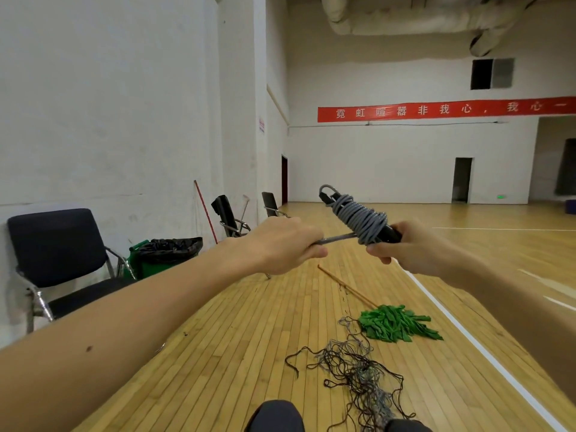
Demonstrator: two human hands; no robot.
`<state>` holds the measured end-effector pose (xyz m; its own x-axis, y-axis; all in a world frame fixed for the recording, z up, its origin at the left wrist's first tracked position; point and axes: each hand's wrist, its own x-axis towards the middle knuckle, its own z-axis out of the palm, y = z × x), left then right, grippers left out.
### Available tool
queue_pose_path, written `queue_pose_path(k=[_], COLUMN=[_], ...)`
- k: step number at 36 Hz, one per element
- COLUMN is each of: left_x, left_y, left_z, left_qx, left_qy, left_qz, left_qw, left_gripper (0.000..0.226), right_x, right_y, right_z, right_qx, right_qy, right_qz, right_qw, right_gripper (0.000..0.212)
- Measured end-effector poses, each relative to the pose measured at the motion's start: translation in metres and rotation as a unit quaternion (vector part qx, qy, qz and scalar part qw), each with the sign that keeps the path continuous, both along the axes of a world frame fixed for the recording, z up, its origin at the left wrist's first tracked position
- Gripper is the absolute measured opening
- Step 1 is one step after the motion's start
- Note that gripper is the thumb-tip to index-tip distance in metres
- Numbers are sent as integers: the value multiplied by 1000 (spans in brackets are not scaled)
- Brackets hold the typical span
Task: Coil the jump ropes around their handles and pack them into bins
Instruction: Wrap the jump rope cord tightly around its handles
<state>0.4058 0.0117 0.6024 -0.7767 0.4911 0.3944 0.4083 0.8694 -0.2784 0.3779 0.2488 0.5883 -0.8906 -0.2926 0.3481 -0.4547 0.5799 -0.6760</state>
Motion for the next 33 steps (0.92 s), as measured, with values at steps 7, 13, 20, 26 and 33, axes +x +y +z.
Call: queue_pose_path(k=[7,13,20,26,33], left_x=[20,24,27,26,3], left_y=[27,31,32,19,-12], left_z=[1,28,36,20,-13], left_qx=[-80,-188,-117,141,400], left_qy=[45,127,38,-169,-287], left_qz=[-57,-70,-129,-179,-230], left_qw=[994,971,984,959,840], left_gripper=[23,31,46,36,26], right_x=[-2,8,31,37,19], right_y=[-13,-17,-31,-21,-23], right_z=[-4,-4,-13,-9,-18], right_qx=[31,111,299,299,176], right_qy=[-6,11,-125,-215,-201], right_qz=[-19,-20,155,296,401], right_qw=[999,994,933,882,876], right_gripper=[17,26,16,9,23])
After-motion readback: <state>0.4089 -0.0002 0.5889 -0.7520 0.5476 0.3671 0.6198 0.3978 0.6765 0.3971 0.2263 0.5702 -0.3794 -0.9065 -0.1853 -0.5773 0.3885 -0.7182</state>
